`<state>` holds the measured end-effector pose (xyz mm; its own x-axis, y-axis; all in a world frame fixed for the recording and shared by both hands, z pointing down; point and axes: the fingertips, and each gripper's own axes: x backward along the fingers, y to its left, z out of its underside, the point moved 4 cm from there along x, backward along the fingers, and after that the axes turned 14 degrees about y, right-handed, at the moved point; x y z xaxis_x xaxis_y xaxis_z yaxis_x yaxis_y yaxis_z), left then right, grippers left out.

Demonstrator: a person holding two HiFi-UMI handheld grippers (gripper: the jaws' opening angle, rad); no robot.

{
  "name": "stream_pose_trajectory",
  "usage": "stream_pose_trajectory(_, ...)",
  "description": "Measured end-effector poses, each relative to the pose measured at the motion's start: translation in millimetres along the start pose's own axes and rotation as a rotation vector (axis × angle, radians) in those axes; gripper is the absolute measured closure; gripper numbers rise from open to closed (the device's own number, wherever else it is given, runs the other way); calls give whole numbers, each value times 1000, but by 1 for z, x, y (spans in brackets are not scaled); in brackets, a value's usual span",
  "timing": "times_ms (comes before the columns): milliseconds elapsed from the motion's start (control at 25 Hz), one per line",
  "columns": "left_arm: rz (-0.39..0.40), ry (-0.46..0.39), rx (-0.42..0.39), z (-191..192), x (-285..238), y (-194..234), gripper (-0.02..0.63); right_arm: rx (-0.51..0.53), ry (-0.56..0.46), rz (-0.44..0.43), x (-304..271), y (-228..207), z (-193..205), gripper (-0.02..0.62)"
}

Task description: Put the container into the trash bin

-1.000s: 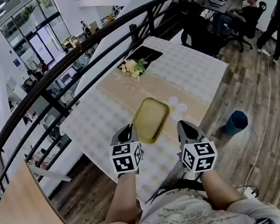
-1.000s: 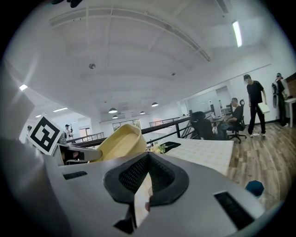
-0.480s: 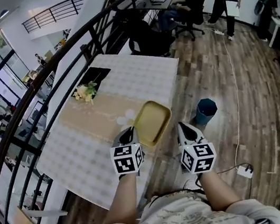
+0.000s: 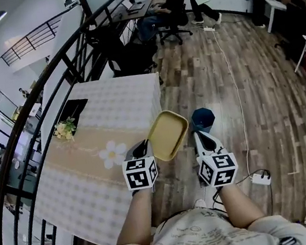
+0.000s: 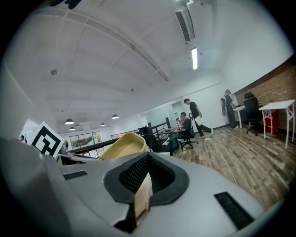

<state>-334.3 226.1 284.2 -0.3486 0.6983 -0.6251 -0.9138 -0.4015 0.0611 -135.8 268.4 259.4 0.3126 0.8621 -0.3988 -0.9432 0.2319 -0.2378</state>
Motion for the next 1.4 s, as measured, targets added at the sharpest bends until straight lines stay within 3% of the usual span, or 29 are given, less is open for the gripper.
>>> stream_pose_trajectory(320, 59, 3, -25, -34, -59, -85, 581, -29, -10, 67, 19, -102, -13, 594)
stream_pose_trajectory(600, 98, 24, -67, -56, -100, -127, 581, -66, -27, 115, 25, -157, -22, 594)
stream_pose_trajectory(1040, 151, 43, -119, -86, -170, -152, 581, -101, -49, 175, 1, -216, -33, 594)
stream_pose_trajectory(1400, 175, 65, -89, -122, -245, -140, 581, -70, -32, 197, -59, -258, -66, 594)
